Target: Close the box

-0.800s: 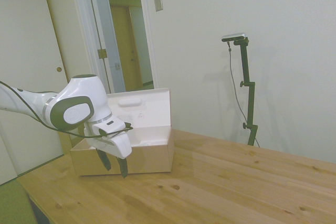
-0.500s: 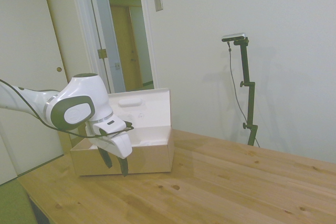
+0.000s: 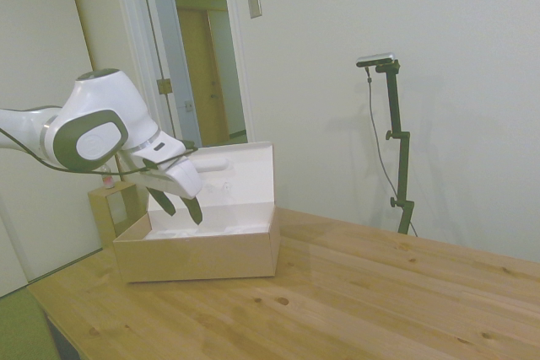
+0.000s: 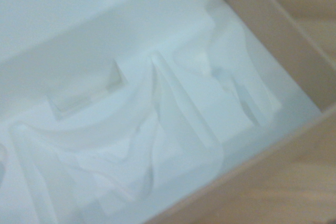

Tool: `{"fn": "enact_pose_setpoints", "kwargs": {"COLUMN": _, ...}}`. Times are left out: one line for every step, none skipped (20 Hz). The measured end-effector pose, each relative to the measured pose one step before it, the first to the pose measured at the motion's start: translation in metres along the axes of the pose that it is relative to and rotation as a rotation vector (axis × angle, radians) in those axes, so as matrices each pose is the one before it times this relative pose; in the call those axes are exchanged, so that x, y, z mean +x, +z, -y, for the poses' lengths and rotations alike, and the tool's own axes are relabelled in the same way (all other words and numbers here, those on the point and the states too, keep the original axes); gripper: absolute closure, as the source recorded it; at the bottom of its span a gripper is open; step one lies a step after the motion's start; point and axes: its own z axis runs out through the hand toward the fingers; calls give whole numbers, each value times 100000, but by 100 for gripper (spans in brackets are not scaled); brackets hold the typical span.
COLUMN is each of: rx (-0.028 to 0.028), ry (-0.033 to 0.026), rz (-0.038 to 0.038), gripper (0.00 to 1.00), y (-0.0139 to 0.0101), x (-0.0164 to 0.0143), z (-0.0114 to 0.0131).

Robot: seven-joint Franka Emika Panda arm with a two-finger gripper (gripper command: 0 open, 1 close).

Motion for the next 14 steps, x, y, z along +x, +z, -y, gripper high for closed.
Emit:
{"fn": "enact_pose_setpoints", "kwargs": {"rx": 2025, "ry": -2482, "rz": -1560, "gripper": 0, "y": -620, "x": -102, "z": 1050}}
{"fn": "enact_pose_setpoints", "kwargs": {"rx": 1707, "ry": -2490, "rz": -1662, "gripper": 0, "y": -589, "x": -28, "z": 1032}}
{"fn": "enact_pose_setpoints", "kwargs": {"rx": 1341, "ry": -2254, "rz": -1630, "gripper": 0, "y": -548, "x": 30, "z": 1077}}
{"fn": "enact_pose_setpoints", "kwargs": {"rx": 1002, "ry": -2096, "rz": -1481, "gripper": 0, "y": -474, "x": 45, "z": 1126}}
{"fn": "enact_pose_setpoints", "kwargs": {"rx": 555, "ry": -2283, "rz": -1216, "gripper": 0, "y": -341, "x": 43, "z": 1093}}
{"fn": "enact_pose_setpoints", "kwargs": {"rx": 259, "ry": -2855, "rz": -1432, "gripper": 0, "y": -314, "x": 52, "z": 1223}}
{"fn": "enact_pose_setpoints", "kwargs": {"rx": 470, "ry": -2444, "rz": -1218, "gripper": 0, "y": -284, "x": 174, "z": 1196}}
{"fn": "enact_pose_setpoints", "kwargs": {"rx": 775, "ry": -2138, "rz": -1040, "gripper": 0, "y": -278, "x": 223, "z": 1276}}
{"fn": "enact_pose_setpoints", "kwargs": {"rx": 692, "ry": -2176, "rz": -1222, "gripper": 0, "y": -281, "x": 269, "z": 1310}}
{"fn": "enact_pose_setpoints", "kwargs": {"rx": 561, "ry": -1906, "rz": -1312, "gripper": 0, "y": -262, "x": 293, "z": 1223}}
{"fn": "enact_pose_setpoints", "kwargs": {"rx": 114, "ry": -2118, "rz": -1443, "gripper": 0, "y": -184, "x": 229, "z": 1199}}
{"fn": "enact_pose_setpoints", "kwargs": {"rx": -194, "ry": -1811, "rz": -1642, "gripper": 0, "y": -89, "x": 237, "z": 1237}}
{"fn": "enact_pose_setpoints", "kwargs": {"rx": -84, "ry": -1643, "rz": -1409, "gripper": 0, "y": -8, "x": 278, "z": 1111}}
{"fn": "enact_pose_setpoints", "kwargs": {"rx": -124, "ry": -1841, "rz": -1280, "gripper": 0, "y": 96, "x": 369, "z": 1041}}
